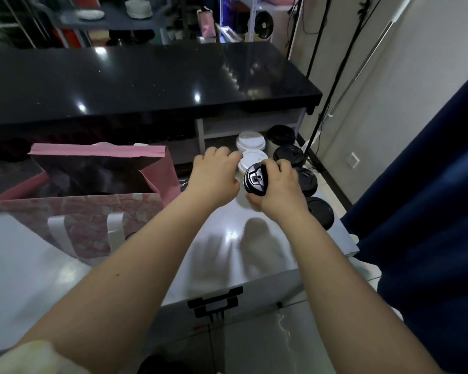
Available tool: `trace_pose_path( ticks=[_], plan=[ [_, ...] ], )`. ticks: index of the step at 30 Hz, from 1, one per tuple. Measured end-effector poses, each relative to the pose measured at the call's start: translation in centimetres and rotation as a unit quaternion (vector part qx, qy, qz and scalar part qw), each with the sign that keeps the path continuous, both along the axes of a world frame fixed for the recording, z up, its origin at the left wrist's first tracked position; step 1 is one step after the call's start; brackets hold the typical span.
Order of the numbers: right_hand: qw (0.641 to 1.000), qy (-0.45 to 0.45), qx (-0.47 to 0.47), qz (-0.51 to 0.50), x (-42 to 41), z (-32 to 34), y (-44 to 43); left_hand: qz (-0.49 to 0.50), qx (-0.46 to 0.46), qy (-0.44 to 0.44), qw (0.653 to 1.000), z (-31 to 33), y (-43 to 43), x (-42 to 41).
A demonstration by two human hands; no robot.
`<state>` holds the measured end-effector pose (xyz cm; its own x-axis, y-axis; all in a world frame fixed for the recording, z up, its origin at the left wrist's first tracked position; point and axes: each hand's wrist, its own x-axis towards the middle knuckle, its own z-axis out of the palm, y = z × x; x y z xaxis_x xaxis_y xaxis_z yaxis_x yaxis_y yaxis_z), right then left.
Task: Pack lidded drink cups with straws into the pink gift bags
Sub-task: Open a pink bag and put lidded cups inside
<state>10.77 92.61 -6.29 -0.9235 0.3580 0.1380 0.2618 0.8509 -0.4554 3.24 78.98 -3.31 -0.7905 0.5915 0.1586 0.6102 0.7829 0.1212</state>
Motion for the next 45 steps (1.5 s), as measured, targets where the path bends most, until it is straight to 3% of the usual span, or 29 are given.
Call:
trace_pose_path(
  ticks=[6,14,28,32,36,41,45],
  plan=[
    [0.998,0.065,0.003,0.015,-0.8,5.8,-1.0,0.016,0.032,0.051,0.998,4.6,-2.4,-1.2],
    [0.984,0.141,-0.014,0.109,-1.6,10.3,-7.6,0.046,0.117,0.055,0.991,8.1,-12.5,-1.6],
    [0.97,0.182,-0.093,0.135,-4.8,12.4,-17.7,-0.001,0.099,-0.072,0.992,5.5,-24.7,-5.4],
    [0.973,0.152,-0.076,0.155,-6.5,11.9,-20.6,-0.017,0.099,-0.139,0.985,4.9,-25.8,-6.9],
    [0.985,0.057,-0.054,0.156,-7.3,9.7,-22.5,-0.075,0.096,-0.158,0.98,3.9,-26.0,-8.0],
    [0.991,-0.017,-0.01,0.129,-7.5,7.7,-22.1,-0.087,-0.056,-0.121,0.987,2.4,-26.8,-8.7],
    [0.992,-0.054,0.049,0.101,-7.2,8.2,-20.2,-0.092,-0.109,-0.092,0.985,1.4,-27.1,-8.2]
  ],
)
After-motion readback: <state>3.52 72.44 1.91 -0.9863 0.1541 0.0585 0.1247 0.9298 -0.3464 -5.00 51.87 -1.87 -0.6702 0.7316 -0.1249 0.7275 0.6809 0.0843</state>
